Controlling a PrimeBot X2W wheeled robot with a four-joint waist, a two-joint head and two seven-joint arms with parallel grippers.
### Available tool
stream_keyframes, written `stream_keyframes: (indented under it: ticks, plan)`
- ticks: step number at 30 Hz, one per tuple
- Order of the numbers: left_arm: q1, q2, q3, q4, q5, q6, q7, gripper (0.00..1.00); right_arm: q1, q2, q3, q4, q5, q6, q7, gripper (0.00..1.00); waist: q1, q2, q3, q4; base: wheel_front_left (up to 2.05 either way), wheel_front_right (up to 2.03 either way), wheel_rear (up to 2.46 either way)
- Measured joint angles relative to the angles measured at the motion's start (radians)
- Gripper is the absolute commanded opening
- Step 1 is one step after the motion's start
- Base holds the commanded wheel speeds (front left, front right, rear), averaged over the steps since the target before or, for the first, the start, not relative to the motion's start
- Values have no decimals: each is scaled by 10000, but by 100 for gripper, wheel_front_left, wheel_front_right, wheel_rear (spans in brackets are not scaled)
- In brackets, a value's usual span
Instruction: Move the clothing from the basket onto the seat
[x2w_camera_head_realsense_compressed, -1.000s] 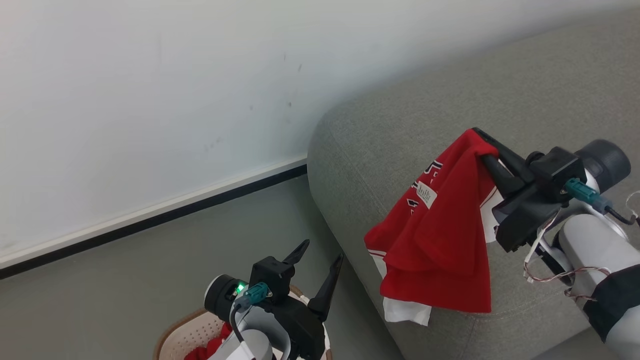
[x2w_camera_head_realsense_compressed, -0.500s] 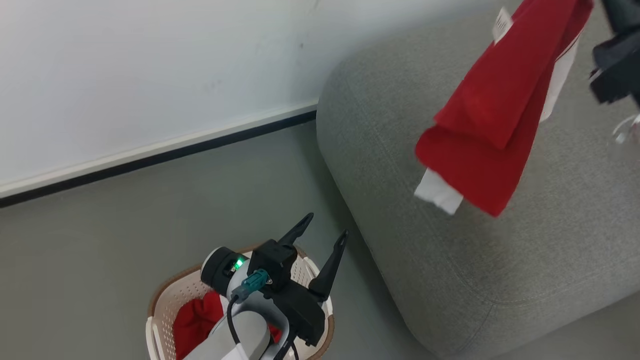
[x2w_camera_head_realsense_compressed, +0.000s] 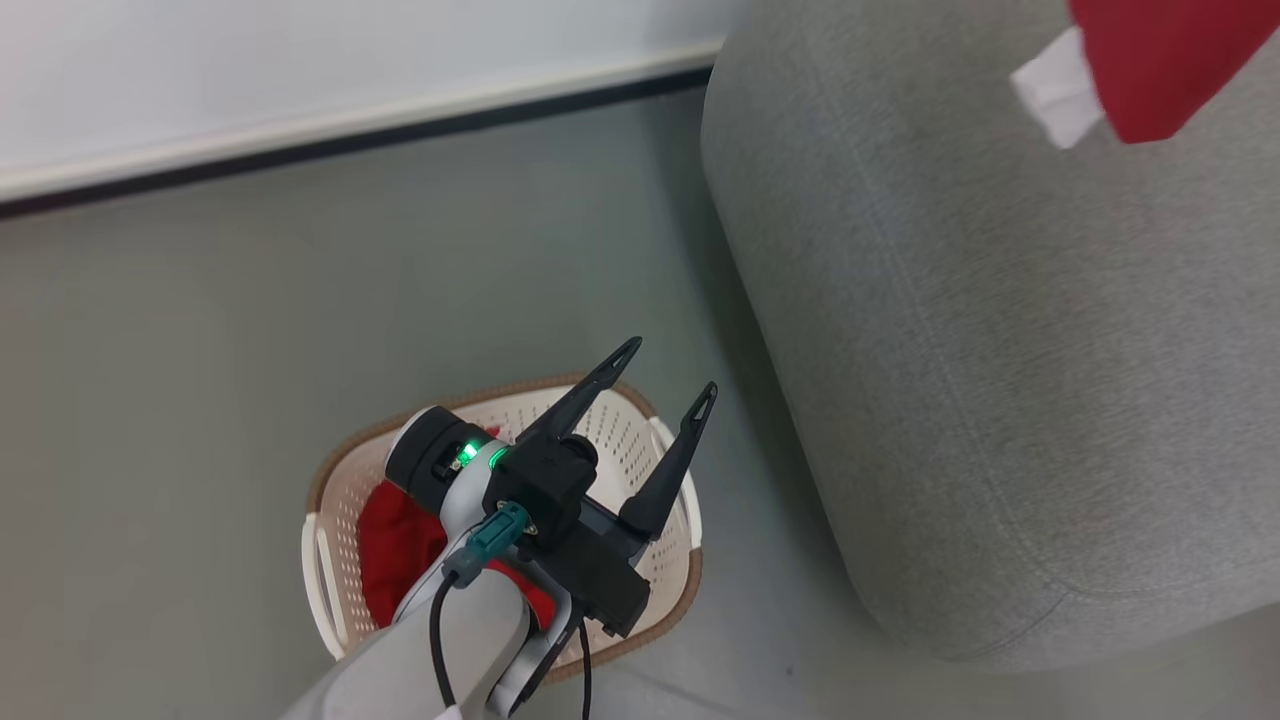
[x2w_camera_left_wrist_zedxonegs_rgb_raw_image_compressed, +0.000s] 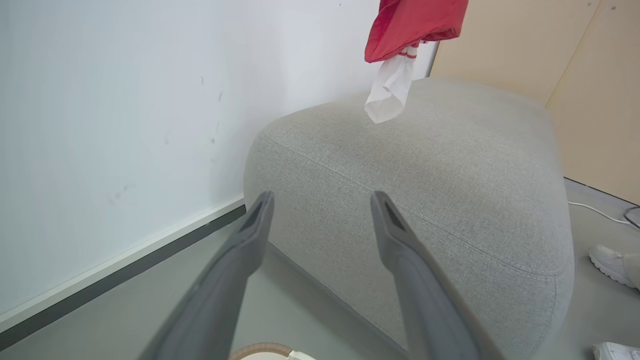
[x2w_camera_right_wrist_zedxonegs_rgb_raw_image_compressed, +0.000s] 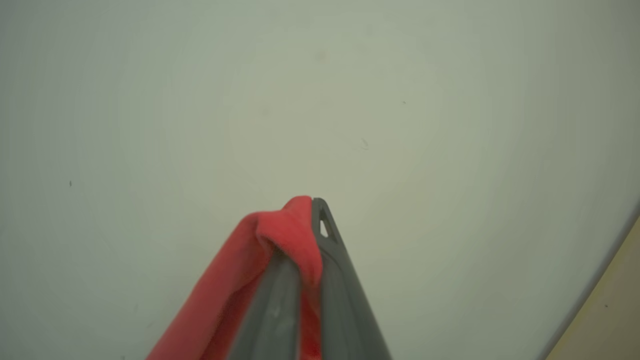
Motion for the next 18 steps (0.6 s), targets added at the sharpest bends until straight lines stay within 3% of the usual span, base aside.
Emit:
stream_keyframes:
  ticks: [7,14,18]
  plan:
    - [-331,272,38,-598,263,84,2,100,519,305,13,913,278,-17,-153,0,1,1,1080,123,0,0,0]
    - [-850,525,46,-1137,708,100,188,100,1208,922,-71,1814,577,-345,-512,0,0,1,2150,103,0,0,0]
    - [-1059,581,44,-1174,815,100,194,100,1384,1283,-6,2286,650,-362,-732,0,0,1,2579,72,0,0,0]
